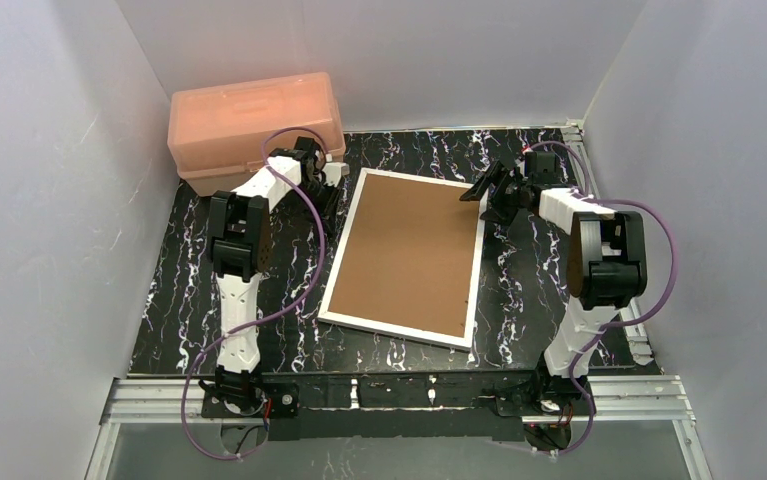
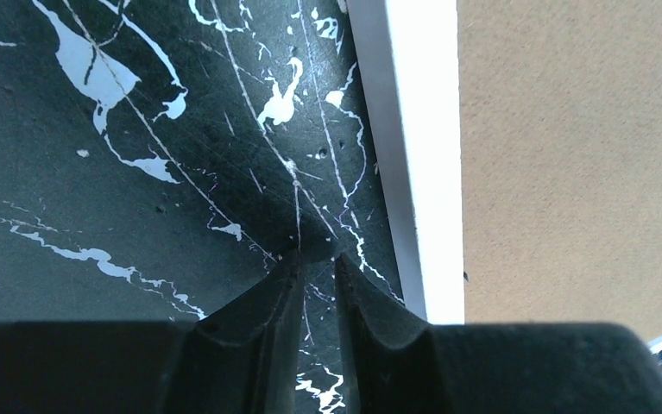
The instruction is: Put the photo into the frame
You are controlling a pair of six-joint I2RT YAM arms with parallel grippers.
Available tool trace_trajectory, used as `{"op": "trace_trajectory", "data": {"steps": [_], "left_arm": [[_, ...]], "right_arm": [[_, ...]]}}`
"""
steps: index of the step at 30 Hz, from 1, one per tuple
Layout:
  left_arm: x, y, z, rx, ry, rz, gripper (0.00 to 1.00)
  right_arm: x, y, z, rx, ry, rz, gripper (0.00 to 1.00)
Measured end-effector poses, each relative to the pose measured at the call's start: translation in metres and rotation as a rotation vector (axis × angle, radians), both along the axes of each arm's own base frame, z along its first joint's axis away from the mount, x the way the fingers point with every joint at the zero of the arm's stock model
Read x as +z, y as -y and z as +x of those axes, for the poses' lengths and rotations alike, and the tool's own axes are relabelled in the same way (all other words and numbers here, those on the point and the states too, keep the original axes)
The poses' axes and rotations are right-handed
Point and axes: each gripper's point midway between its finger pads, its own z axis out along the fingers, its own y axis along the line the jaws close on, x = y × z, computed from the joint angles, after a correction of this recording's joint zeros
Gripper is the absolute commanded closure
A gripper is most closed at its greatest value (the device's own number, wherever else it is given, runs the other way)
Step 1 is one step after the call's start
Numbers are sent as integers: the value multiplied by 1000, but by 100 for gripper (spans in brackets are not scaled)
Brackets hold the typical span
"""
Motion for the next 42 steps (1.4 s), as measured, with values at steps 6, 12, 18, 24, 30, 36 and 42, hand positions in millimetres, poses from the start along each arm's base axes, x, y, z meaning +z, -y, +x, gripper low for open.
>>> {"op": "trace_trajectory", "data": {"steps": [6,12,18,24,30,36,42], "left_arm": [[0,6,2,-12,18,-3,81],[0,9,3,-20,25,-3,81],[0,9,3,-21,26,-3,80],[0,10,3,-22,26,-2,80],[0,11,3,-27,28,-2,80],[0,20,2,-48,38,-5,80],[0,24,1,-63,44,-5,80]], "right_arm": [[-1,5,1,-5,1,-4,13],[-4,9,6,-11,6,8,14],[-4,6,13,2,29,26,15],[-4,4,14,8,35,37,16],[-5,3,16,10,36,50,18],[-5,3,15,12,34,54,18],[-6,2,15,18,33,36,19]]}}
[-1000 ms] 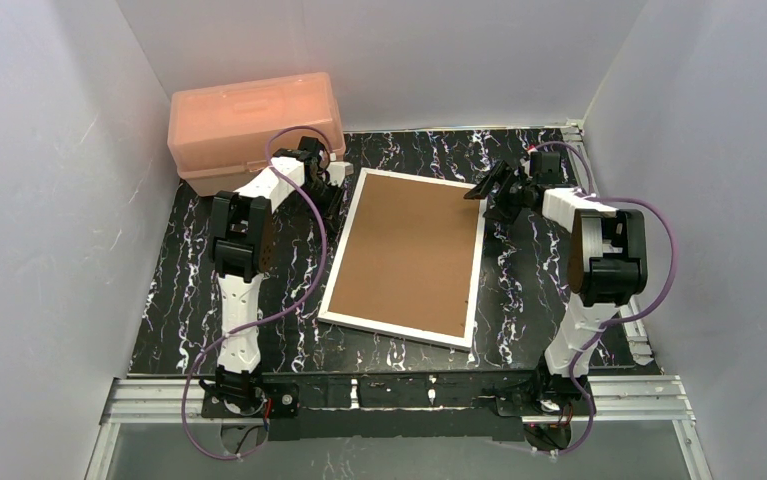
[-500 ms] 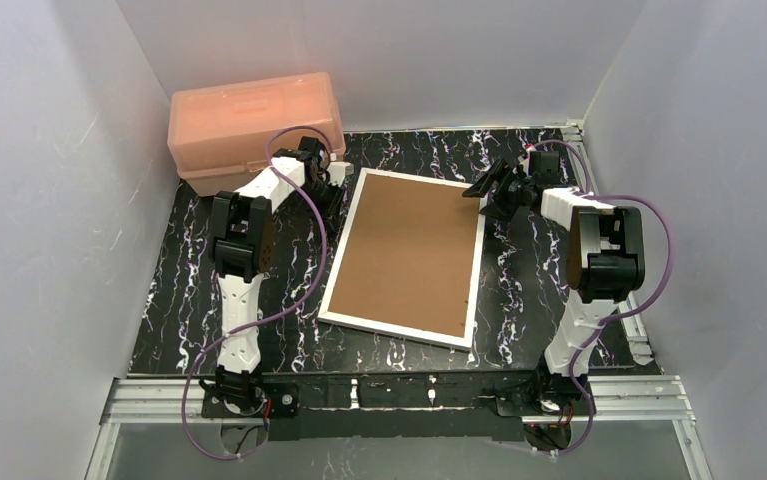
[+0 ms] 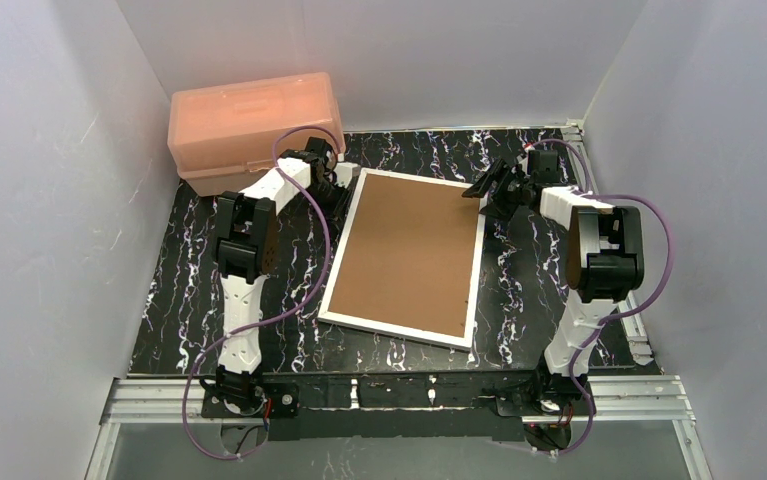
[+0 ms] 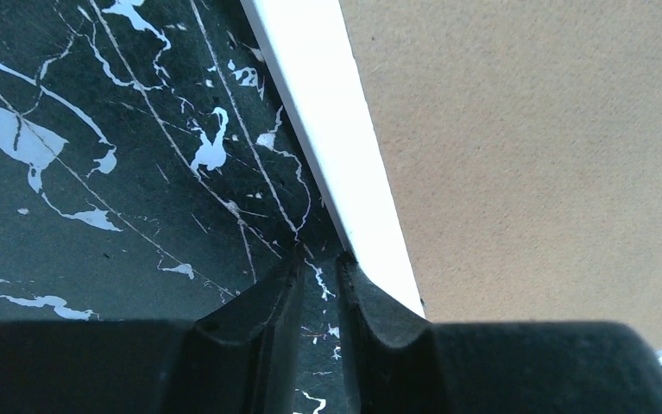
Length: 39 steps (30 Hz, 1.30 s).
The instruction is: Put the photo into the frame
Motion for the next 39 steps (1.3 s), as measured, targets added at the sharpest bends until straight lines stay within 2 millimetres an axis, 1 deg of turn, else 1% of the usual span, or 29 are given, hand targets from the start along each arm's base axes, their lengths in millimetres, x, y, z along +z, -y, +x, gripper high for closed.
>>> {"op": "trace_trajectory", "data": {"steps": [21,26,34,39], "left_arm": [[-1,-1,0,-6,3,-5,81],[-1,-2,1,-7,4,-3,81],[-1,-2,1,-9,5,-3,81],[-1,-2,0,-10,6,-4,82]], "right_arm": [[-4,-10,5,-11,4,-118,19],[-5,-15,10,1,16,-188,19],[-9,-19,8,24,29,-322,19],[-11,-21,7,31,36,-366,19]]}}
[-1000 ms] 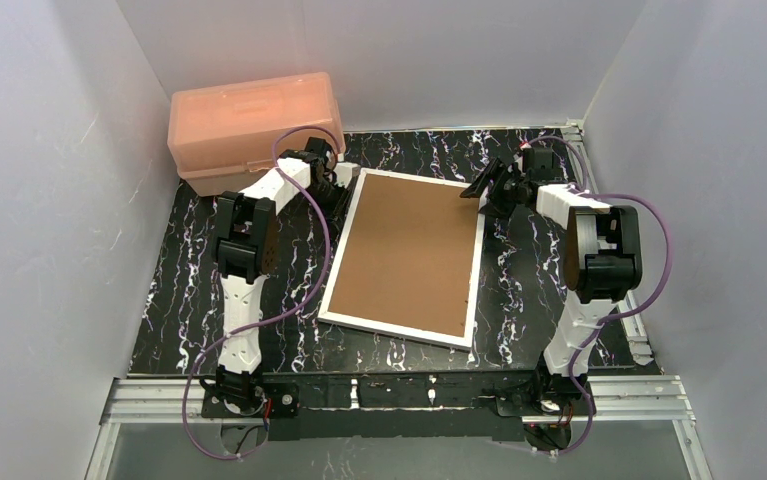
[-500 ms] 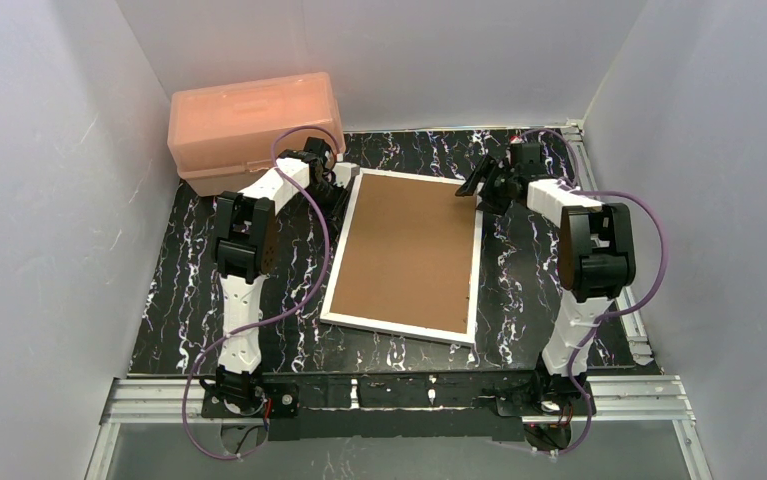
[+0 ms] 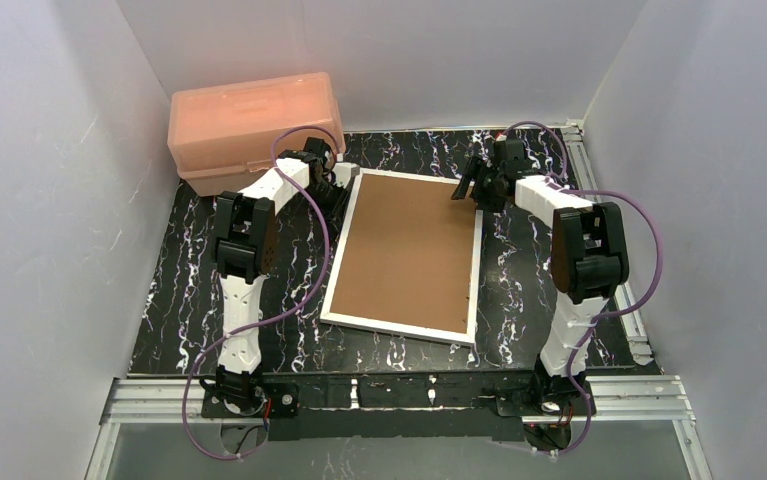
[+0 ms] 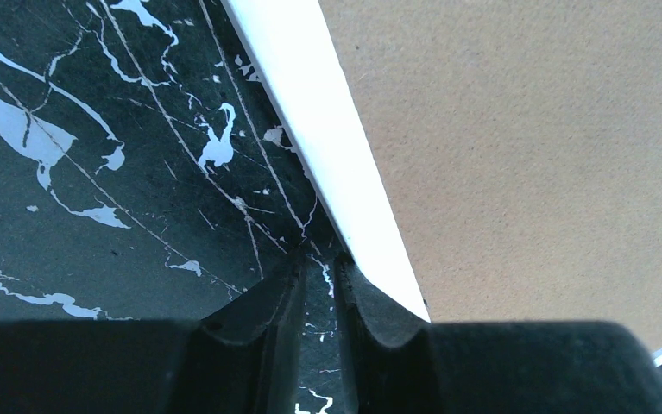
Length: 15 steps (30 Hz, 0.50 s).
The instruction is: Put the photo into the frame
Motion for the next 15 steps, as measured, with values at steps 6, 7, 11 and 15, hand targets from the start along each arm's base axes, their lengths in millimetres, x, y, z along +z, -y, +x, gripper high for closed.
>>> {"op": "trace_trajectory", "data": {"steps": [6,7,11,15], "left_arm": [[0,0,0,-1,1,0,82],[0,0,0,-1,1,-1,82],[0,0,0,-3,3,-1,82],[0,0,0,-8,4,-1,82]], "right_arm": [[-1,0,0,-2,0,-10,20],[-1,0,0,-3,1,-16,20],[-2,-2,-1,4,12,-63,18],[1,-6,-4,5,26,-124,15]]}}
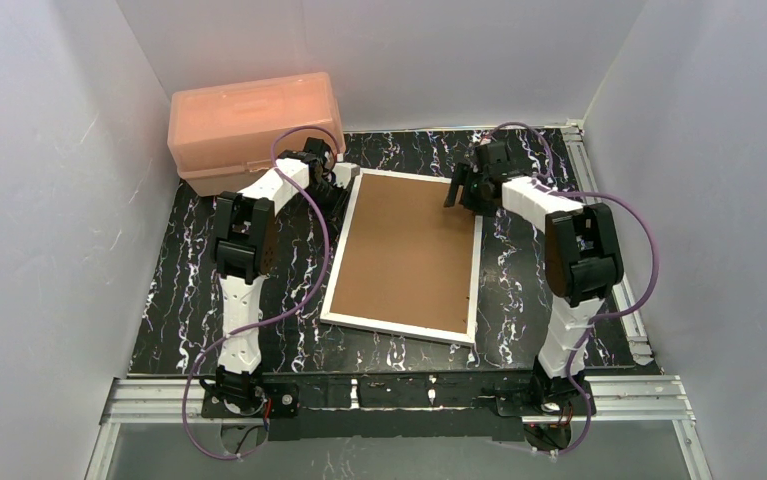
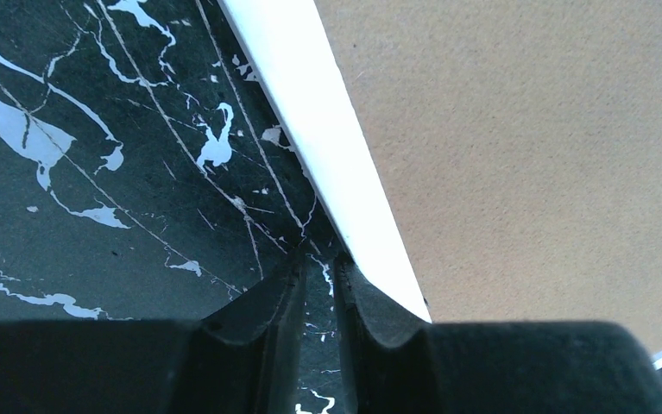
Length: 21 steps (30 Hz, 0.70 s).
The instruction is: Put the photo into the frame
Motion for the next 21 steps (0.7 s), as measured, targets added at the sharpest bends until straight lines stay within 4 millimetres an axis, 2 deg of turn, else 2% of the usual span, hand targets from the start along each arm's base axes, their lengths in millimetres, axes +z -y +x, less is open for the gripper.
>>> {"op": "trace_trajectory", "data": {"steps": [3,6,12,15,19,21], "left_arm": [[0,0,-1,-4,5,0,82],[1,-1,-2,-9,8,0,82],[0,-1,-2,-12,10,0,82],[0,-1,-2,-13,10,0,83],[0,-1,-2,-14,11,-3,83],[0,-2,-2,-14,11,-6,83]], "right_arm": [[-3,-16,-19,37,-48,-16,15],[2,-30,-29,74,-64,-35,14],[29,-61,-20,134,-6,-48,15],[19,-67,-22,143,-18,-68,15],[-11,-68,-25,149,-69,-114,15],[-8,-69,-22,150,-58,-121,15]]}}
